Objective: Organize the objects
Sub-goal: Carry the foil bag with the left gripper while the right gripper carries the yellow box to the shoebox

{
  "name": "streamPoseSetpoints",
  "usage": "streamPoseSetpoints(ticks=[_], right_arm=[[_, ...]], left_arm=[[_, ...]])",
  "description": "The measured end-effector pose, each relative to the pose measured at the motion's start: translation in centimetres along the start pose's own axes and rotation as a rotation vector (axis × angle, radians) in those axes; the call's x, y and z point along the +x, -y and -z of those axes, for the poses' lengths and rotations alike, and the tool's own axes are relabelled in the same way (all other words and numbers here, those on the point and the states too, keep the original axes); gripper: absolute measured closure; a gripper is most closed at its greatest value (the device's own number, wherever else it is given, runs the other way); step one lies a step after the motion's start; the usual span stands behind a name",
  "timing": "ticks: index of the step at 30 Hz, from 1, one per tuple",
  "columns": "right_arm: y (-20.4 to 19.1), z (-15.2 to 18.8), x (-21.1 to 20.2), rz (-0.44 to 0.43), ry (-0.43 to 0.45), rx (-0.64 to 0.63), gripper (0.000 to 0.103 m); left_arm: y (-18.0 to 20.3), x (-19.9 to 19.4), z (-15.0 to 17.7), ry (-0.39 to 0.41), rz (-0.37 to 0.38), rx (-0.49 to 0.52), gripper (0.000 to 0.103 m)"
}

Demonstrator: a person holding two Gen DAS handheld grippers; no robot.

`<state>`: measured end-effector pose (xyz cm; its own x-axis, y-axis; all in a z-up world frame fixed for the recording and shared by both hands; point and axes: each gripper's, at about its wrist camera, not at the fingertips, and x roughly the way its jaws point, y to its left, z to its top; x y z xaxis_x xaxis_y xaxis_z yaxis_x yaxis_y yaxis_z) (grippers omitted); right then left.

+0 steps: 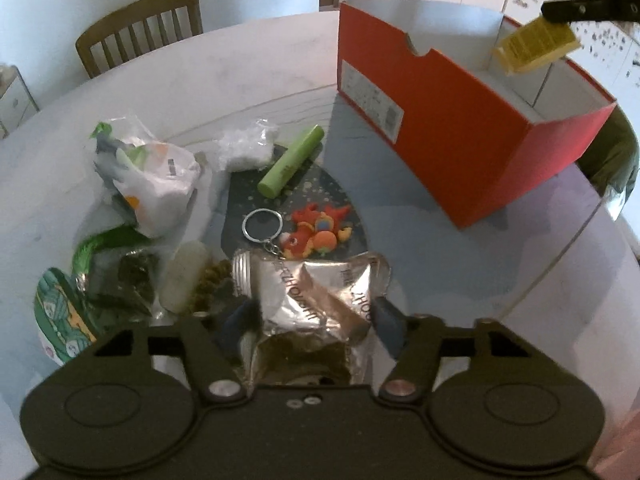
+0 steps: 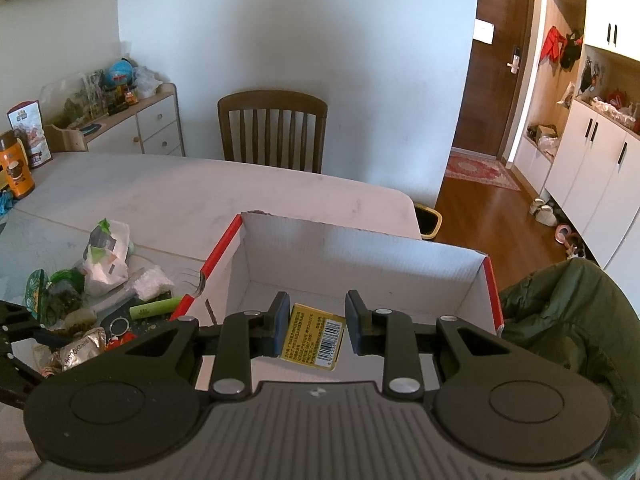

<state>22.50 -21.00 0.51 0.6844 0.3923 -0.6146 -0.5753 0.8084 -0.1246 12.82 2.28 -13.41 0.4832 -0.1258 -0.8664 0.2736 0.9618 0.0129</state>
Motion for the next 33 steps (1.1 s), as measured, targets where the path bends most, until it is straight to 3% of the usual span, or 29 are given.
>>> streamPoseSetpoints(ticks=[1, 6, 16, 23, 28, 33], right_arm=[[0.1, 0.0, 0.0, 0.001, 0.0, 0.001, 0.075], [0.6, 0.3, 0.3, -0.002, -0.004, 0.008, 0.075], [2.2, 0.6, 1.6, -0.018, -0.019, 0.018, 0.075], [3.6, 0.8, 2.8, -0.024, -0.031, 0.024, 0.075], [4.8, 1.2, 3.9, -0.008, -0.052, 0.034, 0.075], [6.2, 2.1, 5.3, 0.022, -0.085, 0.033, 0.075]], left_arm=[[0.0, -0.1, -0.1, 0.002, 0.001, -0.001, 0.052], [0.3, -0.4, -0.7, 0.009, -0.026, 0.003, 0.063], [-0.1, -3.8, -3.6, 0.057, 0.004, -0.055, 0.064], [1.2, -6.1, -8.9, 0.161, 0.049, -0.042, 0.064], [4.4, -5.0, -13.8, 0.197, 0.094, 0.026, 0.064], [8.5, -1.5, -17.6, 0.17, 0.119, 0.098, 0.063]])
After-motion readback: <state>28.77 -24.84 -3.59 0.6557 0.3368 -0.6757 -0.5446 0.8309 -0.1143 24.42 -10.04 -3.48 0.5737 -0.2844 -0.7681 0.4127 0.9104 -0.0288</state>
